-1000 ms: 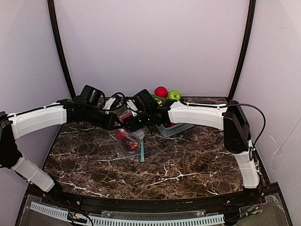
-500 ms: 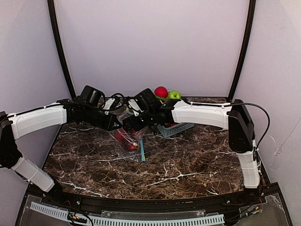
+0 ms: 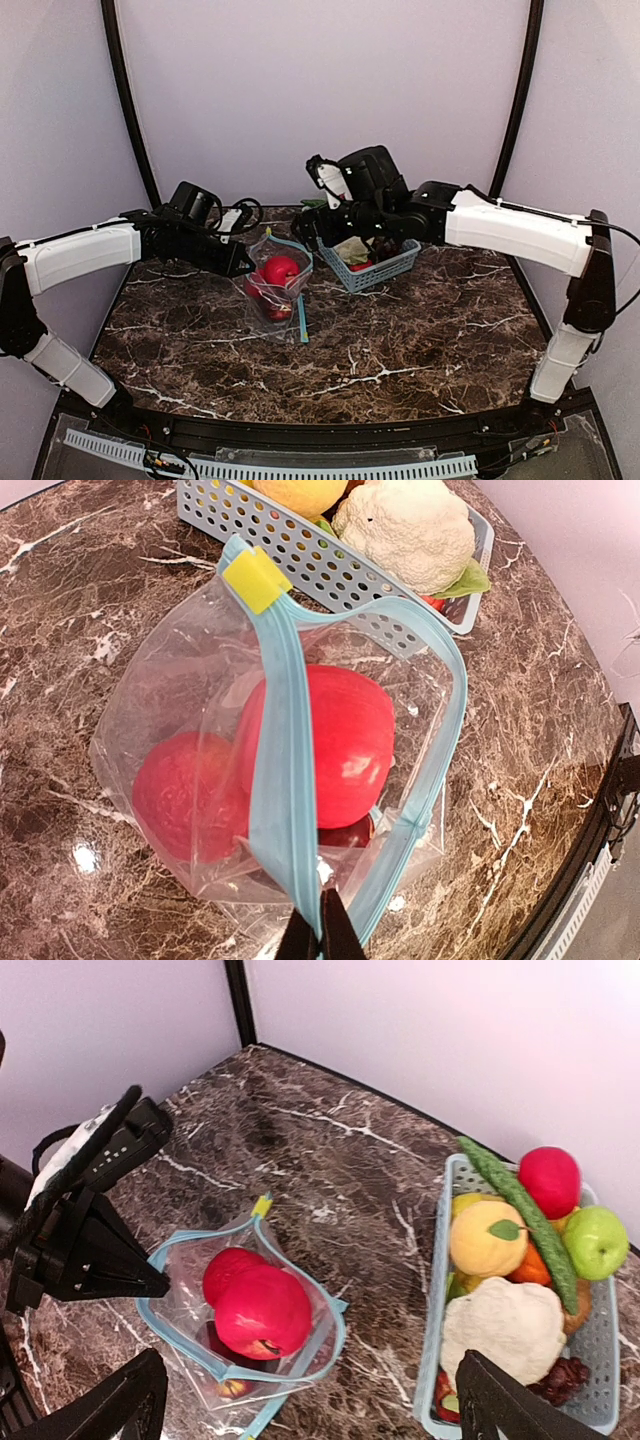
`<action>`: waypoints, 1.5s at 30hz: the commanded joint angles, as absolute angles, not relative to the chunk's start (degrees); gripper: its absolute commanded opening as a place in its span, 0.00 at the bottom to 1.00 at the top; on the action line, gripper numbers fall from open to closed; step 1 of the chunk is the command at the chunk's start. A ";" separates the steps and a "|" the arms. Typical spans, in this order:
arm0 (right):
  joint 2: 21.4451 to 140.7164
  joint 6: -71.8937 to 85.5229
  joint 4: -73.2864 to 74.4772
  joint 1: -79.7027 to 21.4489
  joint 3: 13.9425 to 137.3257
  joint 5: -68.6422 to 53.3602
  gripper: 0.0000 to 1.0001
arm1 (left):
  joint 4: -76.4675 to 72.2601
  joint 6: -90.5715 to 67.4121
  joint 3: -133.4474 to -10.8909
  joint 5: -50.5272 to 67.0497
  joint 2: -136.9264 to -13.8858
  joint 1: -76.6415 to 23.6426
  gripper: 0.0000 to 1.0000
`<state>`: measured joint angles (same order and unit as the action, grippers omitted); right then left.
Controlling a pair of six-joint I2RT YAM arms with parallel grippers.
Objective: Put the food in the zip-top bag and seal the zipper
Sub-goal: Place the fake vegetable in the zipper food storage bag, then pick up the fake fruit from the bin.
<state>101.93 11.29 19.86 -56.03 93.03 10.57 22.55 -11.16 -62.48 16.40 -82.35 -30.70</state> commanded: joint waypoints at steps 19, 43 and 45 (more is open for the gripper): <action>108.04 16.37 22.12 -33.00 94.39 10.18 0.98 | 23.30 -10.64 -62.97 17.07 -81.78 -30.41 0.01; 134.09 15.40 22.66 -26.72 121.01 8.54 0.94 | 23.24 -11.48 -63.06 19.51 -82.77 -30.41 0.01; 135.32 14.58 22.60 -26.71 122.21 9.01 0.94 | 23.25 -11.43 -63.02 19.71 -82.80 -30.41 0.01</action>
